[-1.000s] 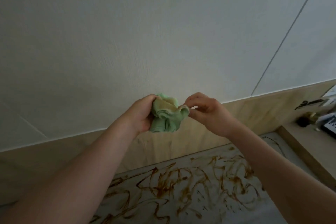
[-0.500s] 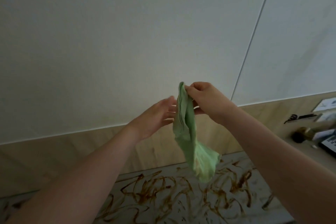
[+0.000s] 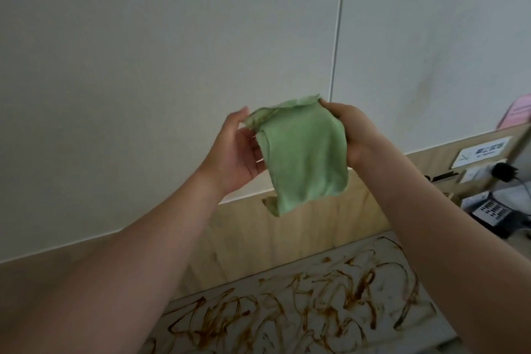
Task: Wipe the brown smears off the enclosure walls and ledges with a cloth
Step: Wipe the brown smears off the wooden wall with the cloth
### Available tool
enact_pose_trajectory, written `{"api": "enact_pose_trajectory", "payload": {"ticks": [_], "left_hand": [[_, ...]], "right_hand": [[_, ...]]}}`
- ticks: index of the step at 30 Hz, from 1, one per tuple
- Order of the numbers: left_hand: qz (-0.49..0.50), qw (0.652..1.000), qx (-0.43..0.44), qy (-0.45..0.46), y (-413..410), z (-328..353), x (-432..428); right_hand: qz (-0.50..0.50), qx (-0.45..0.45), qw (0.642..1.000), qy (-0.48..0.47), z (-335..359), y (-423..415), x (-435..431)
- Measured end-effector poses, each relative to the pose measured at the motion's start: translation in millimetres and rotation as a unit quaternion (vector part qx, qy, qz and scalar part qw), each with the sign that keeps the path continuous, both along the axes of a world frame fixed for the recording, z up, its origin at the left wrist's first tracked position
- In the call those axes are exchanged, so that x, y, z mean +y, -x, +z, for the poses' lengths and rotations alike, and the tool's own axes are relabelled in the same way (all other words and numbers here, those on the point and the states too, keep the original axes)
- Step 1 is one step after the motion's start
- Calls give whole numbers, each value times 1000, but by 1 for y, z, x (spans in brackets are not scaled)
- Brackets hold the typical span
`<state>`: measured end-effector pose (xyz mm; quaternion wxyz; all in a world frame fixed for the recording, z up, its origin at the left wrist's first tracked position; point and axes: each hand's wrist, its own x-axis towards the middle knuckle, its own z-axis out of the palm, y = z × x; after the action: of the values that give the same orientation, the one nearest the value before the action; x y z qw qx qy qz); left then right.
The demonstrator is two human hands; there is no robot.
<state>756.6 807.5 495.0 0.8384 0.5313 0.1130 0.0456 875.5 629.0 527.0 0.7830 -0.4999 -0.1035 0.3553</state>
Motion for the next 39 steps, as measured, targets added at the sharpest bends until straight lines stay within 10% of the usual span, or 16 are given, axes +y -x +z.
{"api": "enact_pose_trajectory", "payload": {"ticks": [10,14,24,28,32,39], "left_hand": [[17,989,54,-134,-28,-39,-35],[41,983,96,-152,-34,-32,-31],[76,920,222,-314,-30,-27,1],[31,936,174,-303,-27,-30,10],[-19,851,154,-503,-20,-35,9],[15,843,123,-524,-19,-37,13]], "right_hand": [[-21,160,986,47,-97,-38,-17],[127,87,987,52,-114,-22,-24],[27,-104,992,61,-105,-27,-11],[58,-352,897,261,-98,-25,-11],[101,-481,790,367,-98,-25,-6],[94,-469,804,353,-94,-34,-11]]}}
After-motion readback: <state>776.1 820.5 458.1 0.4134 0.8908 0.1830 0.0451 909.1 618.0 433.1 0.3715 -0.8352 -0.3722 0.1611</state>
